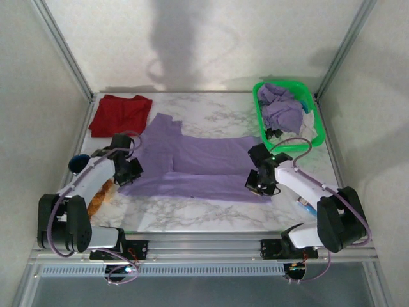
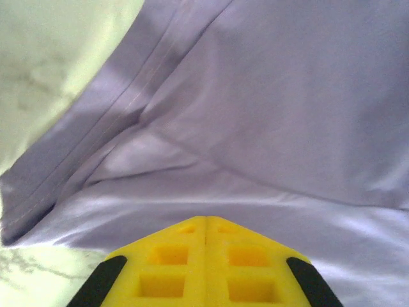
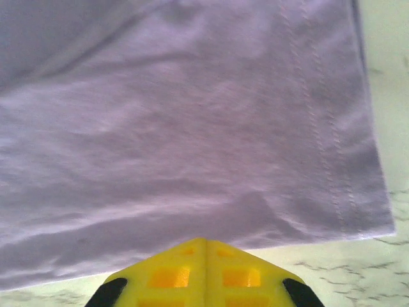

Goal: Fold and stack the t-shirts

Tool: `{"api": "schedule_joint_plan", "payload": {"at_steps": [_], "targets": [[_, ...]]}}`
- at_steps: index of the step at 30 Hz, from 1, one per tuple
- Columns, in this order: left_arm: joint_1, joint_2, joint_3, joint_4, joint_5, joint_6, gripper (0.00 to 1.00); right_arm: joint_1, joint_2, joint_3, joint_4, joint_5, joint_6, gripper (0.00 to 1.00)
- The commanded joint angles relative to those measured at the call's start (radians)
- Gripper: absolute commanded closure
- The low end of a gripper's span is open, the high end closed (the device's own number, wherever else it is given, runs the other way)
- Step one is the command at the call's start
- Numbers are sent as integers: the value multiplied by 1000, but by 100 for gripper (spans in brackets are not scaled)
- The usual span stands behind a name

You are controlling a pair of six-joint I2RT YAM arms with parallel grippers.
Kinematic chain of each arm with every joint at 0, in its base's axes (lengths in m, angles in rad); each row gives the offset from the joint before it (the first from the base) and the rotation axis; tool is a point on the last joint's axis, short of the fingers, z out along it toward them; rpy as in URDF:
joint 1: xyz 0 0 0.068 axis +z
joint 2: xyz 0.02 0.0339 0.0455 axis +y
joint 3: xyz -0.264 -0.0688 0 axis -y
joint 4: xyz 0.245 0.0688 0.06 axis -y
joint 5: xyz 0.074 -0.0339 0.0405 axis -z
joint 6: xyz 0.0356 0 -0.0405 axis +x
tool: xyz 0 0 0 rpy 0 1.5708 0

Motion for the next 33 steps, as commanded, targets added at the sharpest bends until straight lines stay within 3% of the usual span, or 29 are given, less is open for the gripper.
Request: {"api": "schedule_joint_plan", "payload": {"at_steps": [1,6,17,24,33], "targets": [[-38,40,29,59,16,-34,100,4,77,54,42,-64,-63,100],[-144,111,48,208,-28,-87,100,9,212,161,68,-99,-104,100],[-180,318,132,263,-97,-36,100,13,348,214,112,-121,-120,100],[-180,348,55,268,-130,-45,100,33,428,208,118,-159,-134,100],[-187,242,-121,285,-157,-113,100,101,426,104,128,-193,-111,100]]}}
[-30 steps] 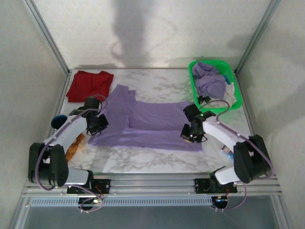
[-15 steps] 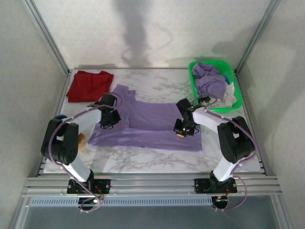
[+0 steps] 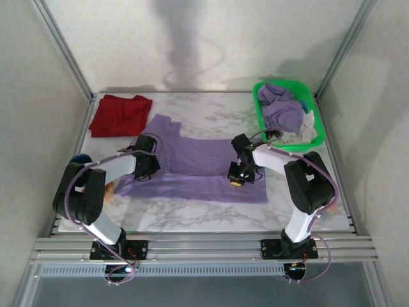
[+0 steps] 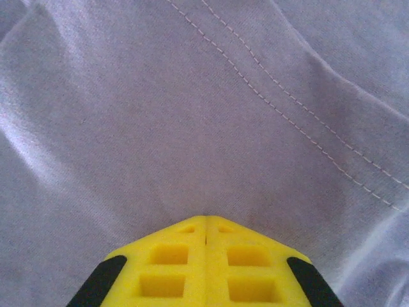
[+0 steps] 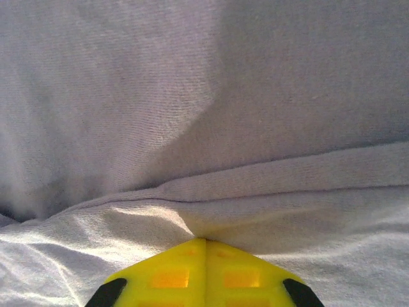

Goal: Fold and stack the t-shirts

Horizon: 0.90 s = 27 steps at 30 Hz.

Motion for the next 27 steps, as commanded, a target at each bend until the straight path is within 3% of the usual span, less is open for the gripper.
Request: {"api": "schedule_joint_plan", "payload": {"at_steps": [1,10,18,20,23,27], "targets": [[-10,-27,-90,-72,-29,-42,100,59,35,-89,-34,-15,17,100],[-51,-185,-186,-109,-29,-103,100,104,-162,-262,-54,146,186,100],[-54,-219,-208,-99,5,-108,100,51,-197,-238,-105,185,122,100],[-54,-238,-154,-143,27,-95,100,51,-230,-217,-85,113,79,100],[-52,-245,22,-270,23,-51,92,52,-318,-166,-117,23,47,84],[7,-177,278,-370,5,36,78,47,-358,-47,-255,58,12,74]]}}
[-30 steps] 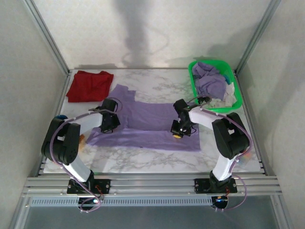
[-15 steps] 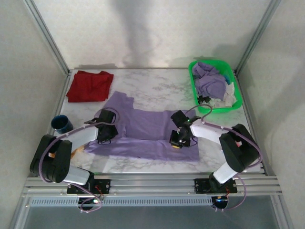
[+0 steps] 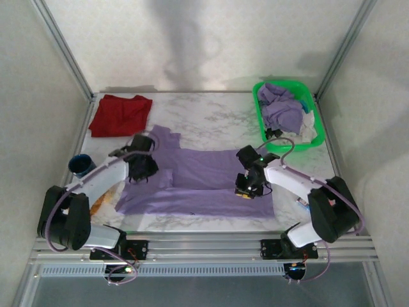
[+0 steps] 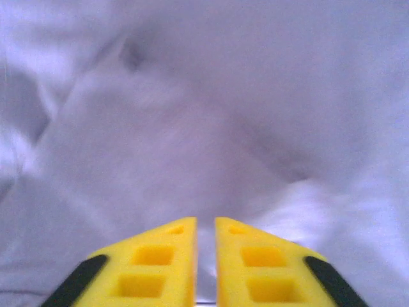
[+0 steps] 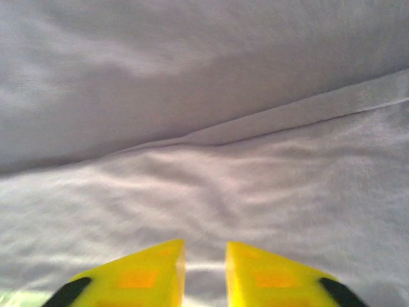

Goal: Fold and stack the t-shirts

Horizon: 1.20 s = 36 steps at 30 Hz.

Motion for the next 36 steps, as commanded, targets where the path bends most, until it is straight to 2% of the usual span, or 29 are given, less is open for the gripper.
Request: {"api": "schedule_joint_plan", "payload": {"at_steps": [1,5,7,12,22,28,33,36], "targets": [[55,61,198,-105,-21,94,74,-8,-39,112,-142,20,-52,74],[116,258,395,-91,-6,212,58,-20,-69,129,-138,43,-53,70],[143,360,474,-51,47,261,53,-35,-66,134,-139,42,-58,70],[174,587,669,21,115,339,51,-53,-39,148,-140,35,-66,69],[185,931,1061,-65,52,385,50,-96,14,243,-202,62,-101,69],[179,1010,1153,-103,52,381,54,-119,20,250,-215,68,-114,70],[164,997,1124,-120,-14,402,60,-126,33,247,-214,60,-122,70],[160,994,1109,-121,-21,409,60,-127,38,249,-211,56,-126,70]]}}
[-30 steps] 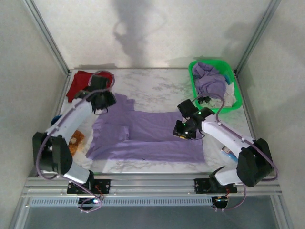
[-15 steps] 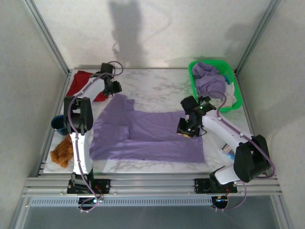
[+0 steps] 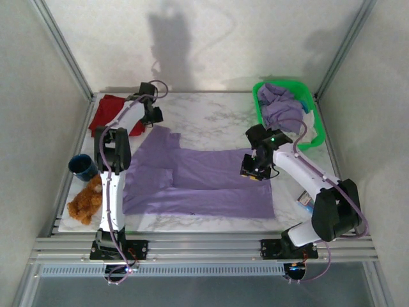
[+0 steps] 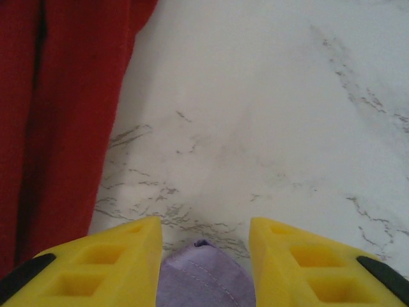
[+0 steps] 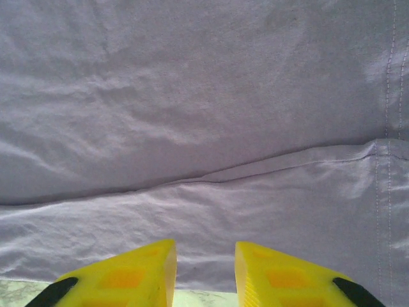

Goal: Fold and stack the t-shirts

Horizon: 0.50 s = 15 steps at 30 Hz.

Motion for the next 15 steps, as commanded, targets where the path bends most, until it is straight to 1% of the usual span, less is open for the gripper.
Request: {"api": "schedule_joint_plan", "payload": {"at_steps": [1,7,10,15], "targets": [[-9,-2,-10,-34,-46,26,60,-6,12,20,-26,10,-14,70],[-14,21,-7,-41,-47,20,62,-8,12,21,-28,6,-21,70],[-16,28,-14,-48,-46,17,66,-10,12,21,-31,6,-23,70],[-22,30,-38,-42,-57,18,67,-13,13,22,-28,6,-24,70]]}}
